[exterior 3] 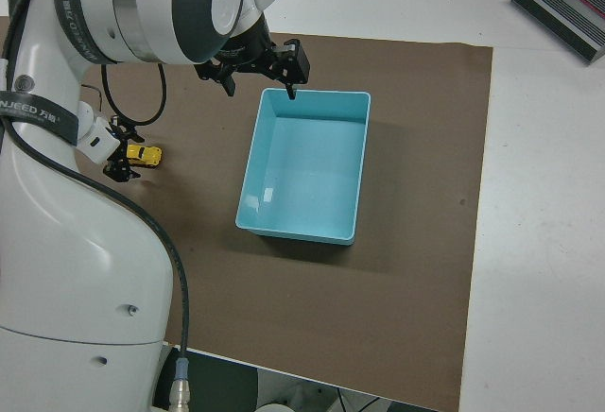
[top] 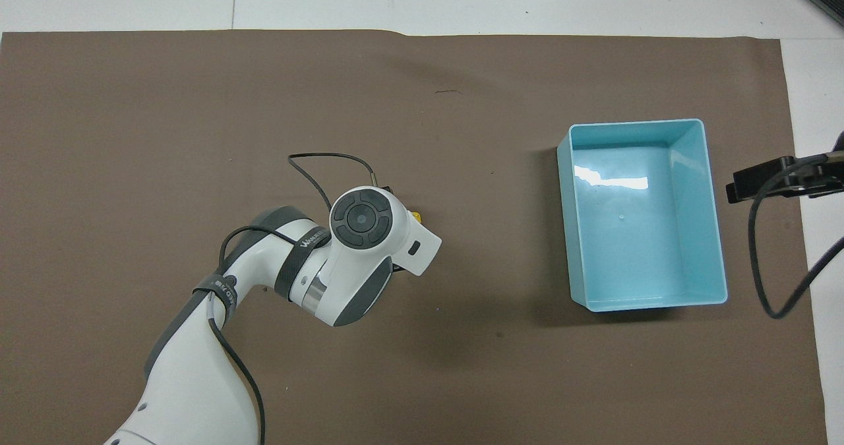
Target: Wind up and store yellow beetle car
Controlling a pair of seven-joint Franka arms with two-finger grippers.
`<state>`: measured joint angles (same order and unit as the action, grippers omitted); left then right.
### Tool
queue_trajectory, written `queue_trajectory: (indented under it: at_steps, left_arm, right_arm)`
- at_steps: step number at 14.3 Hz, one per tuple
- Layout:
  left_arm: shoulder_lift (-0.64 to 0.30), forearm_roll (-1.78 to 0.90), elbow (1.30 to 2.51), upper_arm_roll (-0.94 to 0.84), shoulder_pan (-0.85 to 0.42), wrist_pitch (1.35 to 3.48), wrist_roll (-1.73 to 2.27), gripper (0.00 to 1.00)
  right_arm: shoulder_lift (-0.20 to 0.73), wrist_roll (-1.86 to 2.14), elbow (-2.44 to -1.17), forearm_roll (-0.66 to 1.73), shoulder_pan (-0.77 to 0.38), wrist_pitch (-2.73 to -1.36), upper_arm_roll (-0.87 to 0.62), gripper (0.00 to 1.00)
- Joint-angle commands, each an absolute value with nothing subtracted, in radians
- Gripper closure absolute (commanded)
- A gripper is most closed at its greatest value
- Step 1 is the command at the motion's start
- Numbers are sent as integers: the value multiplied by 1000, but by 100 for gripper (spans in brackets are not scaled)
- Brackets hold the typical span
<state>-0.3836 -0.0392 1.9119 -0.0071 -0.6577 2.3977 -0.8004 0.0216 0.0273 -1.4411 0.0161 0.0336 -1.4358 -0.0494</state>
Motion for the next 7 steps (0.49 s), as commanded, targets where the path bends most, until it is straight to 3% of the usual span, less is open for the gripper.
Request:
queue_trajectory:
  at_steps: [1, 7]
  left_arm:
    - [-365, -15, 1914, 11, -675, 2370, -773, 100]
    - [-362, -14, 1927, 9, -660, 2368, -814, 100]
  right_arm:
    - [21, 12, -1431, 37, 46, -1428, -58, 0]
    - [21, 12, -1431, 37, 46, -1427, -58, 0]
